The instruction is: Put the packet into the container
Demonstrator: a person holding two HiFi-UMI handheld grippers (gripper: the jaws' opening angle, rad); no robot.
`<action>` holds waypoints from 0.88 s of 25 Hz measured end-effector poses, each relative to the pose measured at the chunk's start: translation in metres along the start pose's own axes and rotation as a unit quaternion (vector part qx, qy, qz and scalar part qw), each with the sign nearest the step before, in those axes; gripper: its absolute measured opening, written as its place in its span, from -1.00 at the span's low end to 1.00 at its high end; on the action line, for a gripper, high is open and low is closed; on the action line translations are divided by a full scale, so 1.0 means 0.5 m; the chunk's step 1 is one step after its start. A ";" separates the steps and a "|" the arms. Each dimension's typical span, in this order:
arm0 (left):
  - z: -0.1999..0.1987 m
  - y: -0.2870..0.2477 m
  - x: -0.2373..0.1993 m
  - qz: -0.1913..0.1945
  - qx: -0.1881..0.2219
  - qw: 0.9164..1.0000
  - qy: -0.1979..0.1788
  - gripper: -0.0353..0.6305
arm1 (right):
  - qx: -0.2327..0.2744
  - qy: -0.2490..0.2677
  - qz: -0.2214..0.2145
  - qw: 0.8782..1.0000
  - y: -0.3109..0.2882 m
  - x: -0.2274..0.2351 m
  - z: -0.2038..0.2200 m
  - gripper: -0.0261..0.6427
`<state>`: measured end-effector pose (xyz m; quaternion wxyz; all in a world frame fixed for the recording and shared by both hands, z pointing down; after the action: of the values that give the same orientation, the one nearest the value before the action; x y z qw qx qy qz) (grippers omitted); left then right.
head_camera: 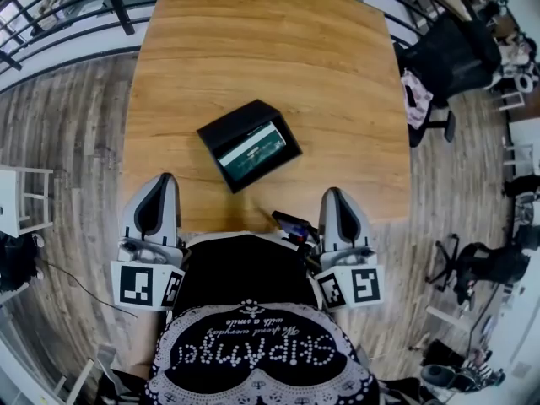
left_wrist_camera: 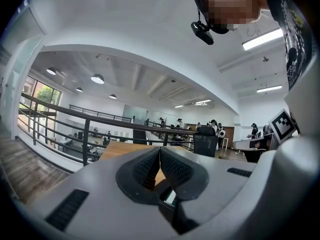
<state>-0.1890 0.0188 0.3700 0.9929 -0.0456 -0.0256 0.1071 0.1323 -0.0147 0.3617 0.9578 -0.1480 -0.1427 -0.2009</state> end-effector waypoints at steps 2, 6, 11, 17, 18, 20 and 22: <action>0.002 -0.003 0.002 0.004 -0.004 1.000 0.007 -0.81 | -0.001 0.001 -0.002 1.000 -0.003 0.000 -0.001 -0.82; 0.003 -0.007 0.004 0.013 -0.013 1.000 0.009 -0.81 | -0.002 0.000 -0.003 1.000 -0.005 -0.001 -0.004 -0.82; -0.001 -0.014 0.001 0.022 -0.009 1.000 0.014 -0.81 | -0.001 -0.002 0.003 1.000 -0.004 0.000 -0.005 -0.82; -0.014 -0.034 0.011 0.042 -0.007 0.999 0.020 -0.81 | 0.000 -0.004 0.012 1.000 -0.001 0.012 -0.013 -0.82; -0.016 -0.036 0.013 0.044 -0.006 0.999 0.019 -0.81 | 0.000 -0.004 0.013 1.000 0.000 0.013 -0.014 -0.82; -0.021 -0.039 0.015 0.047 0.000 0.999 0.018 -0.81 | 0.001 -0.004 0.015 1.000 -0.001 0.014 -0.014 -0.82; -0.025 -0.039 0.016 0.049 0.004 0.999 0.017 -0.81 | 0.002 -0.004 0.014 1.000 0.000 0.014 -0.014 -0.82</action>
<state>-0.1761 0.0006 0.3599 0.9868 -0.0447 -0.0055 0.1554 0.1398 -0.0196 0.3578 0.9602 -0.1492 -0.1443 -0.1867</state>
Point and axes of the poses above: the fingertips, and each gripper's own axes: y backward along the fingers, x to its right, z out of its underside, the point moved 9 cm from there along y, backward along the fingers, and after that the axes turned 12 degrees about -y, right-handed, at the moved point
